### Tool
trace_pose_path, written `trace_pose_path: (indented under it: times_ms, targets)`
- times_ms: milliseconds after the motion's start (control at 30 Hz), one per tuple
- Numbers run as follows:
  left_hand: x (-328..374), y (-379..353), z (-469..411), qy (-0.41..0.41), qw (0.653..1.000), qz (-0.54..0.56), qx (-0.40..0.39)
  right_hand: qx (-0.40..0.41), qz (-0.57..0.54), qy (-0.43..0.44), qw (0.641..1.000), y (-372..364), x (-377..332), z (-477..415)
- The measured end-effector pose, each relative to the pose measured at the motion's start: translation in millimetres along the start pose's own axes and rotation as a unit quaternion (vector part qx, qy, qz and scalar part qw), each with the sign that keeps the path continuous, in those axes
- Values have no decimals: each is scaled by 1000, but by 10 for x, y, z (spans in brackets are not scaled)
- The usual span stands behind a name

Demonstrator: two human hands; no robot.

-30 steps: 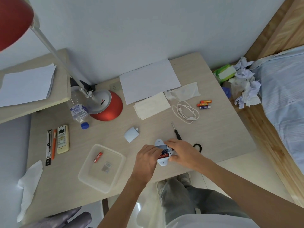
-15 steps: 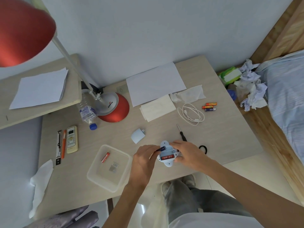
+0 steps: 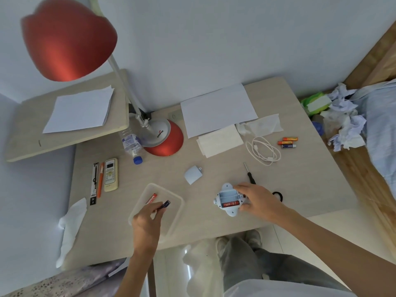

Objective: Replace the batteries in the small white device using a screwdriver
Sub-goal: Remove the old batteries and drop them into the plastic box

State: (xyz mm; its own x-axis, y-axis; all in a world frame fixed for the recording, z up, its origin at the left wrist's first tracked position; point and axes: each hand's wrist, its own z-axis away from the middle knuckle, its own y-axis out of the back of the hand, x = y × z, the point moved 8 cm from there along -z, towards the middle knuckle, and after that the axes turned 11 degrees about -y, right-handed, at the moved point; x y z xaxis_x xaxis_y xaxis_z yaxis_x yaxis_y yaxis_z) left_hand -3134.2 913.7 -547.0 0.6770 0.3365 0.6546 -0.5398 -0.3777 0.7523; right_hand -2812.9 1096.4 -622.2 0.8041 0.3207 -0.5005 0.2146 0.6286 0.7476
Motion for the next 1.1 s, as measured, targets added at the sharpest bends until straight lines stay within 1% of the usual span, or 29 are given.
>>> trace_pose_path:
  times_ms: [100,300,467,533,567,633,700,767,900,1000,1100]
  targets:
    - [-265,-99,36,22,998,-37,-35,1,-6,0,1000,7,4,9]
    - [-388,-284,36,44,993,-56,-91,0,-3,-5,1000,0,14,24]
    - [-392,-287,16,62,993,-42,-95,2,-15,-6,1000,12,18,32]
    - [-371,-228,18,76,994,-40,-73,4,-17,-4,1000,14,12,35]
    - [-316,-185,13,70,995,-44,-57,3,-18,-2,1000,12,8,39]
    - [-104,-112,3,26,998,-56,-23,3,-19,-3,1000,13,11,46]
    - [216,-107,-1,-58,996,-67,-3,4,-20,-1,1000,19,8,53]
    - [531,-219,-4,-150,986,-69,-9,7,-18,6,1000,28,-4,61]
    - [1095,-688,3,-268,957,-57,-93,9,-10,9,1000,43,-17,66]
    - [1467,-1084,56,-351,915,-102,-171,13,-1,13,1000,59,-37,69]
    - [1565,-1420,111,-398,872,-137,-248,20,10,15,1000,84,-46,55]
